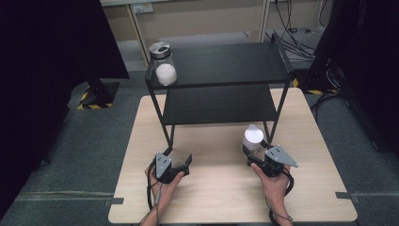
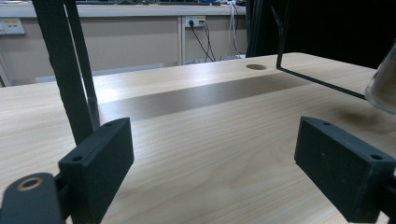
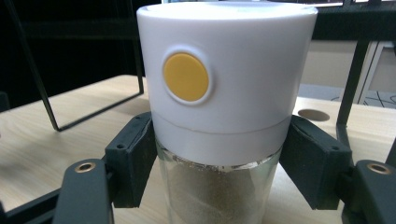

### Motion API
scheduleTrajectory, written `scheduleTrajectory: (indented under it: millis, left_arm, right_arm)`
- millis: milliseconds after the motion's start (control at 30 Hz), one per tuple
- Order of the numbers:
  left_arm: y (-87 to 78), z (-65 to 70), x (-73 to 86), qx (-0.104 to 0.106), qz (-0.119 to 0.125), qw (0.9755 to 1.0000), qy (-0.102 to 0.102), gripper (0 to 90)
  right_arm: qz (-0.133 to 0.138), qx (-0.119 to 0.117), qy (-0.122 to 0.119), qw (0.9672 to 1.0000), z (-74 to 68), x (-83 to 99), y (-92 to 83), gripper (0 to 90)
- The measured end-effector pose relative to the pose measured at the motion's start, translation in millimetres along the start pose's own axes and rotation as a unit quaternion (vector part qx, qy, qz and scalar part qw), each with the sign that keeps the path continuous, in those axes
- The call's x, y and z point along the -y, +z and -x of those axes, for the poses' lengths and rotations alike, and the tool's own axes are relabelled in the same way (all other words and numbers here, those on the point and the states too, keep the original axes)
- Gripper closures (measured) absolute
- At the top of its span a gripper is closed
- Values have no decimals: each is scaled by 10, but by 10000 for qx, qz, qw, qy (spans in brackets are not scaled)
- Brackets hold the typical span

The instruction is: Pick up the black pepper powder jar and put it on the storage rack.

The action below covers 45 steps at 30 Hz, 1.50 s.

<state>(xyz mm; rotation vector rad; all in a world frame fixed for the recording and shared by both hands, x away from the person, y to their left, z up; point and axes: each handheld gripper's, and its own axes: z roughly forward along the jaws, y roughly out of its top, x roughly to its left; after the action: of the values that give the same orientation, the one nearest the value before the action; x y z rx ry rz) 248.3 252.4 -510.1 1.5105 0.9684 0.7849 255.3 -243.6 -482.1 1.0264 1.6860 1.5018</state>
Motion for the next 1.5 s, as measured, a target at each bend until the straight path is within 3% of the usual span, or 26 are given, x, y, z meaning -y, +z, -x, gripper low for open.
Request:
scheduleTrajectory:
  millis: [967, 1500]
  left_arm:
    - [1, 2, -3, -8, -9, 10000, -2, 114]
    - [1, -1, -4, -6, -14, 10000, -8, 114]
  right_arm:
    - [759, 18, 55, 9971, -25, -309, -255, 306]
    - [970, 45, 6, 9953, -51, -455, -286, 308]
